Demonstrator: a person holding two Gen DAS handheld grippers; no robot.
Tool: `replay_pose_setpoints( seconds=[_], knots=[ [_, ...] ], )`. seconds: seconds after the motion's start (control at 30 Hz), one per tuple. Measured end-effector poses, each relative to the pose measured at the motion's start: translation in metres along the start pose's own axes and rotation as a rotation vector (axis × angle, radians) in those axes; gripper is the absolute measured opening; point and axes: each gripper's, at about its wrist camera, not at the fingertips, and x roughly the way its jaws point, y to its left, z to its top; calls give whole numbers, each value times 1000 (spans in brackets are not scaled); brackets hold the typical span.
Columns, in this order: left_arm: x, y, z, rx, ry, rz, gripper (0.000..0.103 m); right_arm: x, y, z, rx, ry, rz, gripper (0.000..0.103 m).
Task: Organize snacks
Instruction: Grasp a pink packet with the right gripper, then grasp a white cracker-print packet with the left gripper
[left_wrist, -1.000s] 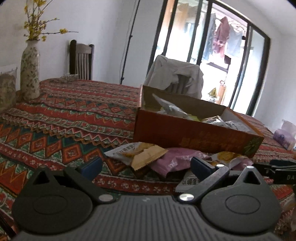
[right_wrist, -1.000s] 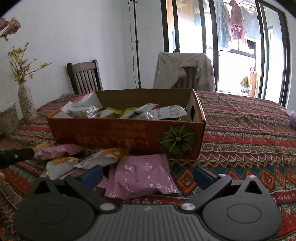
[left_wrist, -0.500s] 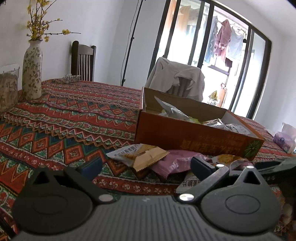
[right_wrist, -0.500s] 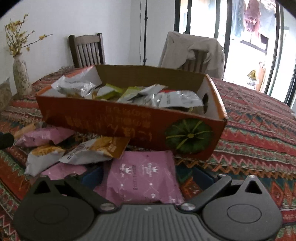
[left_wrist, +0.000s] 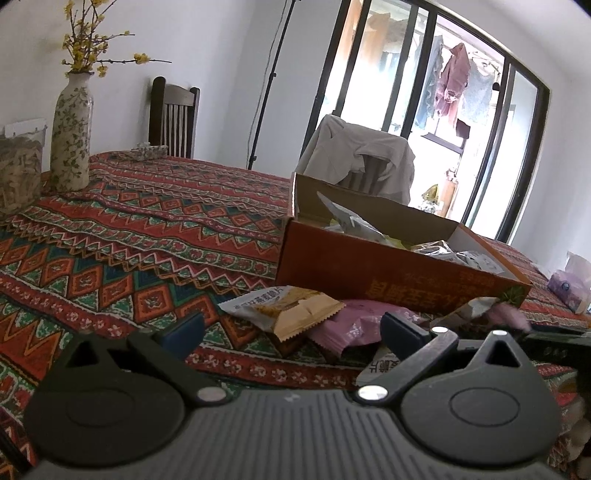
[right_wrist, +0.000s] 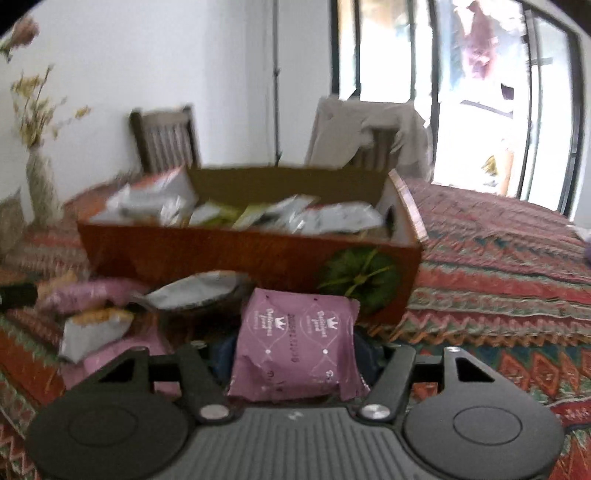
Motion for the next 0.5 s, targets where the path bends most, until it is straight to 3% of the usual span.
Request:
replay_pose_setpoints(
  seconds=[0.17, 0.4, 0.5],
  knots=[
    [-1, -1, 0, 6, -1, 18, 103, -15, -12, -1, 57, -84, -25, 63],
    [4, -8, 6, 31, 26, 46, 103, -15, -18, -1, 76, -99, -26, 63],
    [10, -9, 22, 14, 38, 93, 103, -15, -20, -2, 87, -101, -27, 63]
  ],
)
